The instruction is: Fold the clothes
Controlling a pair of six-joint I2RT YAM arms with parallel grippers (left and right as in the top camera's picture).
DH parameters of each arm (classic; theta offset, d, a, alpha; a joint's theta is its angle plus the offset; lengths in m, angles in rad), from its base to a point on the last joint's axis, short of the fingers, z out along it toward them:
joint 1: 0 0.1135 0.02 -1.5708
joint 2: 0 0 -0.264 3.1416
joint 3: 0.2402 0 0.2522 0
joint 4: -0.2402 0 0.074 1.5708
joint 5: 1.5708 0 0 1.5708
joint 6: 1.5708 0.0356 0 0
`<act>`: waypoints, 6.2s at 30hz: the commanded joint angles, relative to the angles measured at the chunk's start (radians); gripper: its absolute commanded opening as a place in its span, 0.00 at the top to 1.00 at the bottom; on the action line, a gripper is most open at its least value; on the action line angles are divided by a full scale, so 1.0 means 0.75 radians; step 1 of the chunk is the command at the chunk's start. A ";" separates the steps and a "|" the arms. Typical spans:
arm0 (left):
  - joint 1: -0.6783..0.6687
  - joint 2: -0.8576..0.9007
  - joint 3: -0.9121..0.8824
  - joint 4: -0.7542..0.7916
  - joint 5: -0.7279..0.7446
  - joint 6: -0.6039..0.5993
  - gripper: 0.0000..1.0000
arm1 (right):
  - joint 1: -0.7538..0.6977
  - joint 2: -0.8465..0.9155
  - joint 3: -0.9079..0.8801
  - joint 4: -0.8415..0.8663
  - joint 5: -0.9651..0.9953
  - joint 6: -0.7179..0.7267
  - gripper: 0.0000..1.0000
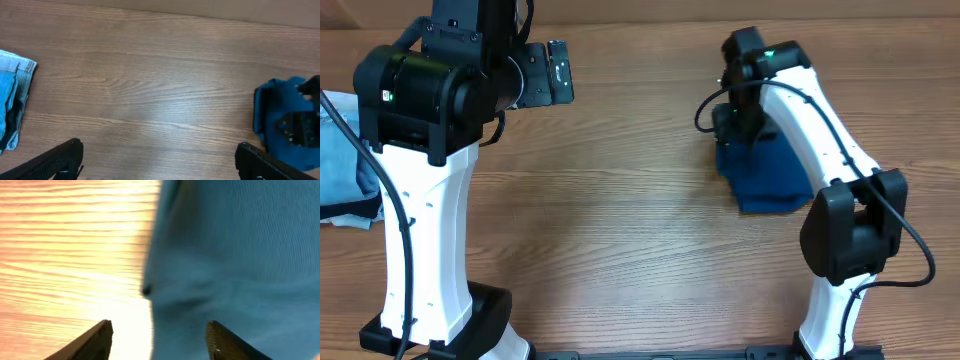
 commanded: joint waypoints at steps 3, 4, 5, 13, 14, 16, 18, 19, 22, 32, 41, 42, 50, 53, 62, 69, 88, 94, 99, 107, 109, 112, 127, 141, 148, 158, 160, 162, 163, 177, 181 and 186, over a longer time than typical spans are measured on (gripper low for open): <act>0.005 0.004 -0.002 0.002 -0.013 0.006 0.00 | 0.004 -0.001 0.020 0.038 -0.011 0.066 0.36; 0.005 0.004 -0.002 0.002 -0.013 0.006 0.00 | -0.015 -0.001 0.028 0.061 -0.011 0.092 0.36; 0.005 0.004 -0.002 0.002 -0.013 0.006 0.00 | -0.034 -0.001 0.034 0.085 -0.012 0.107 0.37; 0.005 0.004 -0.002 0.002 -0.013 0.006 0.00 | -0.267 0.003 0.007 0.324 -0.178 0.169 0.96; 0.005 0.004 -0.002 0.002 -0.013 0.006 0.00 | -0.290 0.011 -0.015 0.337 -0.193 0.171 0.96; 0.005 0.004 -0.002 0.002 -0.013 0.006 0.00 | -0.319 0.045 -0.078 0.360 -0.261 0.171 0.96; 0.005 0.004 -0.002 0.002 -0.013 0.006 0.00 | -0.322 0.093 -0.165 0.395 -0.286 0.172 0.96; 0.005 0.004 -0.002 0.002 -0.013 0.006 0.00 | -0.321 0.124 -0.219 0.422 -0.286 0.174 0.96; 0.005 0.004 -0.002 0.002 -0.013 0.006 0.00 | -0.311 0.212 -0.311 0.456 -0.307 0.202 0.96; 0.005 0.004 -0.002 0.002 -0.013 0.006 0.00 | -0.313 -0.105 -0.131 0.348 -0.331 0.165 0.62; 0.005 0.004 -0.002 0.002 -0.013 0.006 0.00 | -0.303 -0.079 -0.135 0.421 -0.388 0.178 0.76; 0.005 0.004 -0.002 0.002 -0.013 0.006 0.00 | -0.303 -0.054 -0.135 0.416 -0.384 0.201 0.79; 0.005 0.004 -0.002 0.002 -0.013 0.006 0.00 | -0.264 0.144 -0.135 0.693 -0.500 0.303 0.96; 0.005 0.004 -0.002 0.002 -0.013 0.006 0.00 | -0.233 0.189 -0.135 0.866 -0.507 0.308 0.96; 0.005 0.004 -0.002 0.002 -0.013 0.006 0.00 | -0.352 -0.075 0.043 0.459 -0.536 0.227 0.96; 0.005 0.004 -0.002 0.002 -0.013 0.006 0.00 | -0.454 -0.120 -0.051 -0.067 -0.316 0.231 0.96; 0.005 0.004 -0.002 0.002 -0.013 0.006 0.00 | -0.453 -0.296 -0.656 0.366 -0.386 0.225 0.95; 0.005 0.004 -0.002 0.002 -0.013 0.006 0.00 | -0.498 -0.476 -0.477 0.372 -0.318 0.238 0.95; 0.005 0.004 -0.002 0.002 -0.013 0.005 0.00 | -0.621 -0.414 -0.477 0.433 -0.269 0.277 0.91; 0.005 0.005 -0.002 0.080 0.002 -0.001 0.00 | -0.708 -0.192 -0.494 0.479 -0.269 0.276 0.91; 0.005 0.005 -0.002 0.082 0.022 -0.001 0.00 | -0.702 -0.126 -0.494 0.497 -0.270 0.276 0.91; 0.005 0.005 -0.002 0.060 0.022 0.001 0.00 | -0.701 -0.037 -0.494 0.488 -0.270 0.275 0.91; 0.005 0.006 -0.002 -0.017 0.022 0.000 0.00 | -0.262 0.044 -0.502 0.343 -0.551 0.266 0.94; 0.005 0.009 -0.006 -0.028 0.007 0.001 0.00 | 0.190 0.035 -0.499 0.364 -0.479 0.306 0.95; 0.005 0.011 -0.160 -0.030 -0.067 -0.116 0.00 | 0.013 -0.174 -0.445 0.409 -0.240 0.254 0.95; -0.043 0.014 -1.083 0.360 0.167 -0.417 0.34 | -0.178 -0.174 -0.448 0.898 -0.640 0.114 0.94; -0.050 0.013 -1.241 0.500 0.258 -0.403 0.44 | -0.169 -0.149 -0.449 0.921 -0.638 0.114 0.94; -0.055 0.013 -1.376 0.636 0.373 -0.353 0.52 | -0.162 -0.100 -0.449 0.949 -0.617 0.130 0.95; -0.056 0.014 -1.418 0.682 0.399 -0.346 0.53 | -0.160 -0.077 -0.449 0.965 -0.615 0.130 0.95; -0.049 0.013 -1.539 0.909 0.426 -0.178 0.41 | 0.050 0.123 -0.449 0.751 -0.686 0.171 0.96; -0.027 0.014 -1.540 0.865 0.317 -0.150 0.35 | 0.142 0.103 -0.449 0.482 -0.684 0.234 0.96; -0.027 0.017 -1.558 0.873 0.217 -0.117 0.36 | 0.173 -0.058 -0.449 0.350 -0.570 0.243 0.96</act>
